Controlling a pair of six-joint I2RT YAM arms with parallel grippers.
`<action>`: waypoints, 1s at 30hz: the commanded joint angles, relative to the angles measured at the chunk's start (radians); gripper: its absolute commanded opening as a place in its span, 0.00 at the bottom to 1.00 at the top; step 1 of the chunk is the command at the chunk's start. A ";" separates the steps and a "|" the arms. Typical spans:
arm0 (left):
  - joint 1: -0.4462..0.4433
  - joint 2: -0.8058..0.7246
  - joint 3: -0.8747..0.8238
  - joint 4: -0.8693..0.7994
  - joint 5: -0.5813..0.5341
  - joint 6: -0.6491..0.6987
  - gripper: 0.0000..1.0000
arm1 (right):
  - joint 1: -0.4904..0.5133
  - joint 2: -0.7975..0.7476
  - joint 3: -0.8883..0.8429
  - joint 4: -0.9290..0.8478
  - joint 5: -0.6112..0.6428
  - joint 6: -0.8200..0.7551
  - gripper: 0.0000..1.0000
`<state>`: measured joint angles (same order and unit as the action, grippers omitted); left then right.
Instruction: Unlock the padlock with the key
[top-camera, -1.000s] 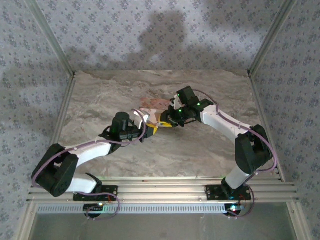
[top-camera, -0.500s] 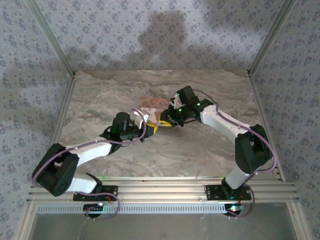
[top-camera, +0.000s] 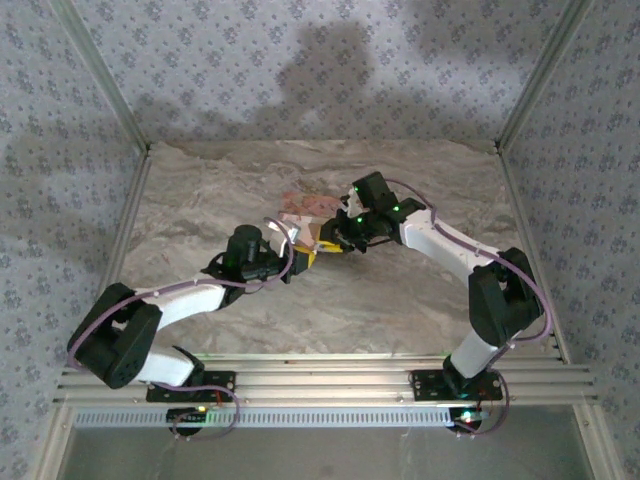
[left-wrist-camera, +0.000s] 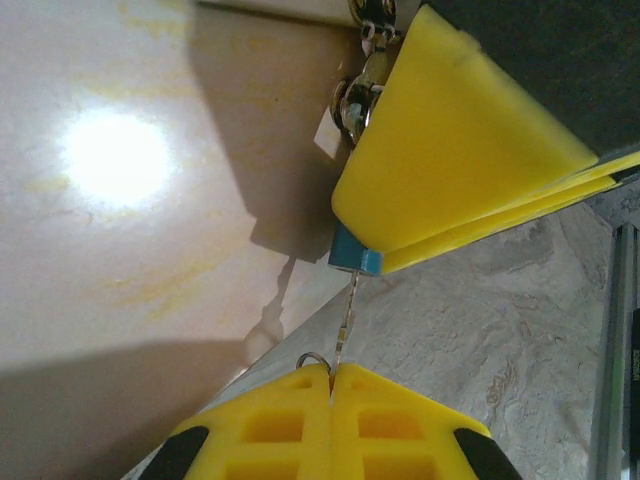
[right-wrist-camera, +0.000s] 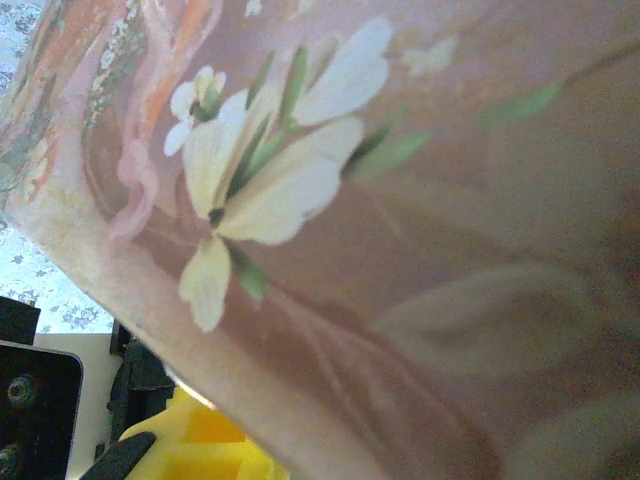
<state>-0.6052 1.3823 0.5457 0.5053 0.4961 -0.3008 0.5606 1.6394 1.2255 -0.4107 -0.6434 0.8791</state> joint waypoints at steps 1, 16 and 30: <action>-0.009 -0.033 0.050 0.062 -0.018 -0.028 0.00 | 0.015 -0.002 0.023 0.006 -0.045 -0.019 0.00; -0.010 -0.070 0.016 0.118 -0.018 -0.059 0.00 | 0.001 -0.003 0.033 -0.046 -0.036 0.008 0.00; -0.010 -0.016 -0.027 0.180 -0.034 -0.051 0.00 | -0.006 0.012 0.041 -0.001 -0.064 0.057 0.00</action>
<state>-0.6090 1.3510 0.5346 0.5774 0.4622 -0.3527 0.5480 1.6520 1.2297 -0.4381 -0.6285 0.9073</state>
